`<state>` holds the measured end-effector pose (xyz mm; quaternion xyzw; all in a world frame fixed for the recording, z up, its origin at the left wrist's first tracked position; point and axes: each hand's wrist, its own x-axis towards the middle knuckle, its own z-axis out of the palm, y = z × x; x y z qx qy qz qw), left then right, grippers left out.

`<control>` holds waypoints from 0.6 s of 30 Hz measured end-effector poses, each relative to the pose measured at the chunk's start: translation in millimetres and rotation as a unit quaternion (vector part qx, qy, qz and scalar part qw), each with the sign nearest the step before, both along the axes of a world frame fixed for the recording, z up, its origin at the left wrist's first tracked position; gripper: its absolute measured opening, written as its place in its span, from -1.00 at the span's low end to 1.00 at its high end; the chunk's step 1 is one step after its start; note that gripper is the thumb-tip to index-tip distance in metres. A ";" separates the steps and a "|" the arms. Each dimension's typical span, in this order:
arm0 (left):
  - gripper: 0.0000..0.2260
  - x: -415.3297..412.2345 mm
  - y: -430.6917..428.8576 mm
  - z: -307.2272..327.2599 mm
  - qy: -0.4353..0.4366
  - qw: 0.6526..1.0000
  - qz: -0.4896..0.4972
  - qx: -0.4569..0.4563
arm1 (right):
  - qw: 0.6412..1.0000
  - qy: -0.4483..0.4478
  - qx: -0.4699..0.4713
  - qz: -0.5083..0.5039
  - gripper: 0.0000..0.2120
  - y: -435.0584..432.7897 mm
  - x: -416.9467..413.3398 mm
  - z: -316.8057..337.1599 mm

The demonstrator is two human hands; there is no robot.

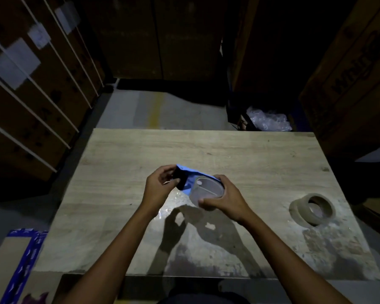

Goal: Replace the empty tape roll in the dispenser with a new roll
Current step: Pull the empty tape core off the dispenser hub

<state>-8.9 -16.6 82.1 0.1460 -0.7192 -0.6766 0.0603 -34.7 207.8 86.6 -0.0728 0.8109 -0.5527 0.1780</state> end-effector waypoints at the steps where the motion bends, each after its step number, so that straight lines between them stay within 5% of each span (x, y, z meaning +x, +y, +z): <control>1: -0.63 0.9 -2.7 5.3 0.006 0.999 0.017 0.050 | 0.999 -0.019 -0.031 -0.010 -0.38 -5.6 1.4 7.0; 5: -0.63 11.1 0.0 17.4 -0.029 0.979 0.056 0.196 | 0.987 -0.077 -0.130 -0.050 -0.44 -29.8 12.4 28.2; 9: -0.58 27.9 10.5 21.3 -0.033 0.939 -0.016 0.342 | 0.962 -0.153 -0.211 -0.083 -0.46 -53.1 27.7 38.9; 18: -0.37 32.7 17.6 42.9 -0.040 0.954 0.017 0.297 | 0.936 -0.215 -0.258 -0.109 -0.52 -85.9 54.8 43.9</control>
